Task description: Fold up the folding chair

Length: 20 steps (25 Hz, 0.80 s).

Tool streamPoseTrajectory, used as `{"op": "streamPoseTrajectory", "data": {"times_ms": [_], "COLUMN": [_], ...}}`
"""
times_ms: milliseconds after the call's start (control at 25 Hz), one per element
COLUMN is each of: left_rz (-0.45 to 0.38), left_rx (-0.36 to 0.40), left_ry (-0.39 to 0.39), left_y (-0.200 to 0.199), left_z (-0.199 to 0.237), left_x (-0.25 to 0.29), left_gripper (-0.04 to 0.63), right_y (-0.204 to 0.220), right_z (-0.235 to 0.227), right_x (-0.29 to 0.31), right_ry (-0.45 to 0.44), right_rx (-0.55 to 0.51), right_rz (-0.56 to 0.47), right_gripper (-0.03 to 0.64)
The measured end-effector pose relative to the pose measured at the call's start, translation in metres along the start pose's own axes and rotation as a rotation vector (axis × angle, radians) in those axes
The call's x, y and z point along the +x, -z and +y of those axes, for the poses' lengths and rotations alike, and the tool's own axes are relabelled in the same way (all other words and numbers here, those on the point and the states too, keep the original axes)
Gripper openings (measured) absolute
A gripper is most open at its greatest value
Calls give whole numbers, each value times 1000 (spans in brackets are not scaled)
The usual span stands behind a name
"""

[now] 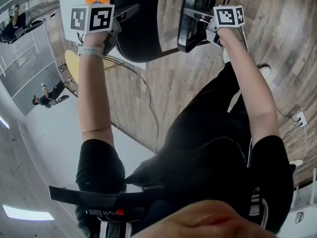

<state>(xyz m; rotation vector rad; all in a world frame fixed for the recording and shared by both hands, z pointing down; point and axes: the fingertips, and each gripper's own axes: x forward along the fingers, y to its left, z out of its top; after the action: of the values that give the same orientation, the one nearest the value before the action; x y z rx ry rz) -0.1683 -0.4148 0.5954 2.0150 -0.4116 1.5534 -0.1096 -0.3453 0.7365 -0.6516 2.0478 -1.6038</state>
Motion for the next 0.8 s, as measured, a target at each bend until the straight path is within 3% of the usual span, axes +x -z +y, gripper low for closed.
{"op": "streamPoseTrajectory", "data": {"times_ms": [360,800], "left_rz": [7,8], "left_rx": [2,-13], "left_ry": [-20,-16], "left_y": [0,6], "left_z": [10,27], "left_x": [-1,4], "left_gripper": [55,55], "right_y": [-3,0], "right_z": [-10,-19], "right_x": [43,60], "right_ry": [58,62], "right_rx": [-15,-3], "right_rz": [24,30], "right_gripper": [37,37]}}
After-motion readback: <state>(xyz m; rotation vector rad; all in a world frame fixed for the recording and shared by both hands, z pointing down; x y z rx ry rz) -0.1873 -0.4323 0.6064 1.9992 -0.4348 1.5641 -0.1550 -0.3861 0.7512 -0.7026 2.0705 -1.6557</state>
